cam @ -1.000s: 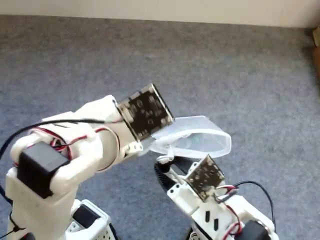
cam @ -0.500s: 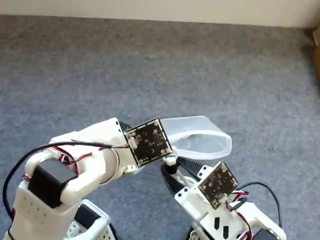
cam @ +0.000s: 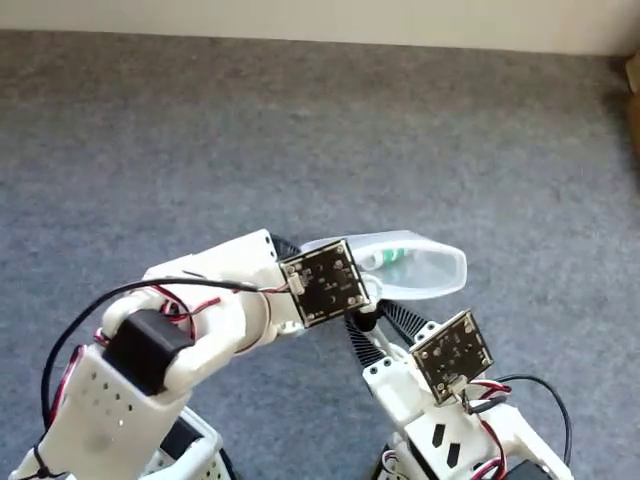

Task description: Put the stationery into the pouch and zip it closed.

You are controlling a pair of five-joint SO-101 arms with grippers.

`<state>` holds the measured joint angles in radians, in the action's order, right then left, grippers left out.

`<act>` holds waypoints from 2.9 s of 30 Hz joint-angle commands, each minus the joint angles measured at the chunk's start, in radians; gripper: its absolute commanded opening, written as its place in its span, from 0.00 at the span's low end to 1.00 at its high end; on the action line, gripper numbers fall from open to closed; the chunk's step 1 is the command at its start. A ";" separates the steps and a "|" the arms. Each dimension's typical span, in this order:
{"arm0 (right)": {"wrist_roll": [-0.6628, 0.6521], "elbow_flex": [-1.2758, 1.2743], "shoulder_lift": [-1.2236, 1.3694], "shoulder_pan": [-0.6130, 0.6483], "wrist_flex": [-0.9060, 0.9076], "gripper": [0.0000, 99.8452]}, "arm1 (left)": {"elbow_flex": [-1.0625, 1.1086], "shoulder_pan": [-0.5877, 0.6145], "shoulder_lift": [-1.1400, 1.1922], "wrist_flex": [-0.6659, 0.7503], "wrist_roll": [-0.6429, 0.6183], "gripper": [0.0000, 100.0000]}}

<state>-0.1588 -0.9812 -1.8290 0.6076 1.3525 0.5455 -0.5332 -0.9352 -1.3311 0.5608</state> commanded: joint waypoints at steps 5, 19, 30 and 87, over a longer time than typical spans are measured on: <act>-0.014 0.050 -0.008 -0.018 -0.004 0.01 | 0.039 -0.022 -0.013 0.132 0.003 0.24; -0.068 0.050 -0.008 -0.021 -0.033 0.01 | 0.105 -0.110 -0.022 0.204 -0.074 0.13; -0.018 0.058 -0.008 -0.022 -0.035 0.01 | 0.220 -0.110 -0.022 0.265 -0.077 0.01; 0.264 -0.133 -0.007 -0.914 -0.585 0.01 | 0.349 -0.018 -0.220 0.347 -0.138 0.00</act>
<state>0.0806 -1.1147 -1.8197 -0.1995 0.8523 0.8784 -0.6145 -1.0717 -0.9828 0.4335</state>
